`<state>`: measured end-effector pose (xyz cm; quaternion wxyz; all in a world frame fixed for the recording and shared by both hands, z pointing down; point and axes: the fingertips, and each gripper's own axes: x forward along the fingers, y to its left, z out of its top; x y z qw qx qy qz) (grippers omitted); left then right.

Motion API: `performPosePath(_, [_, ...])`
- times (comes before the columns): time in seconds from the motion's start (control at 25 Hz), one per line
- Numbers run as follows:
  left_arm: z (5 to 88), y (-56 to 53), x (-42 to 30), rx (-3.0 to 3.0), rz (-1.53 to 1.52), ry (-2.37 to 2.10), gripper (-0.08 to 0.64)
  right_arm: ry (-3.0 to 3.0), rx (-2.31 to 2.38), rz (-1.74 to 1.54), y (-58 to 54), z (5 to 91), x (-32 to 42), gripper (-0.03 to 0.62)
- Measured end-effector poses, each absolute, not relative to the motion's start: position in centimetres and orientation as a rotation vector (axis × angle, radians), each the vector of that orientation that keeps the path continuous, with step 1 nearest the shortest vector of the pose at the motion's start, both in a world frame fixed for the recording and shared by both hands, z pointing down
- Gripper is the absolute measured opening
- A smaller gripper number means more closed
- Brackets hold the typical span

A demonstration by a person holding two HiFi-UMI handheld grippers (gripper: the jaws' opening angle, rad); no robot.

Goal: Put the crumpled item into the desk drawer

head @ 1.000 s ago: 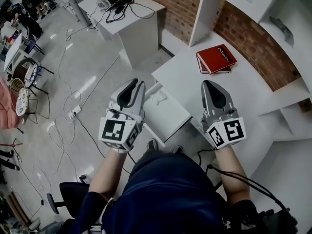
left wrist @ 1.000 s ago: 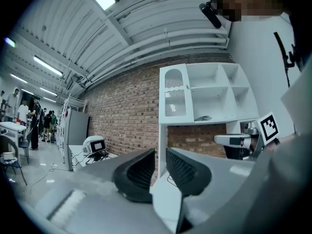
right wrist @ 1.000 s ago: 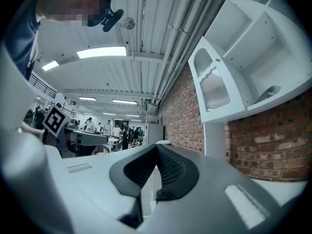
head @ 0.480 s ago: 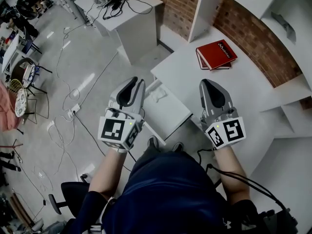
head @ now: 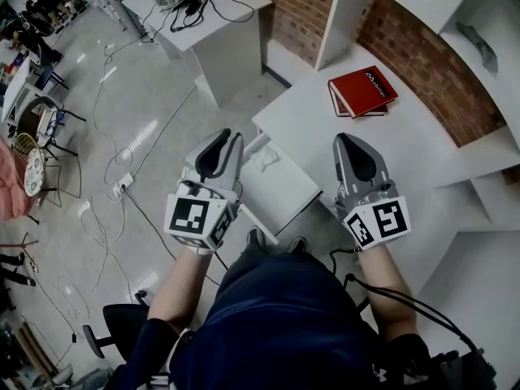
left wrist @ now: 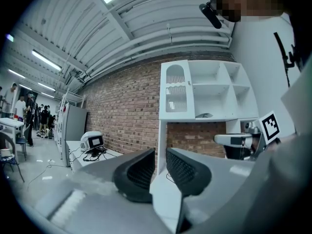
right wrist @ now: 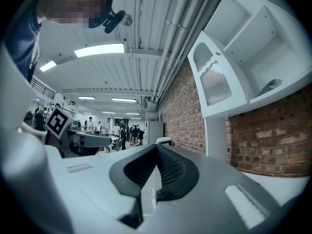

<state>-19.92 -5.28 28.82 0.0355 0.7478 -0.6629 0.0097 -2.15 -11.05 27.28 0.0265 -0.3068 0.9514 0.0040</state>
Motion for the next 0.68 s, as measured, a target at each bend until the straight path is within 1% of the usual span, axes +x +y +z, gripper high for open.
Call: performPosePath(0.68, [32.6, -8.6, -21.8, 2.319, 0.096, -1.966, 0.081, 2.984, -0.981, -0.023, -13.2, 29.4, -4.0, 0.002])
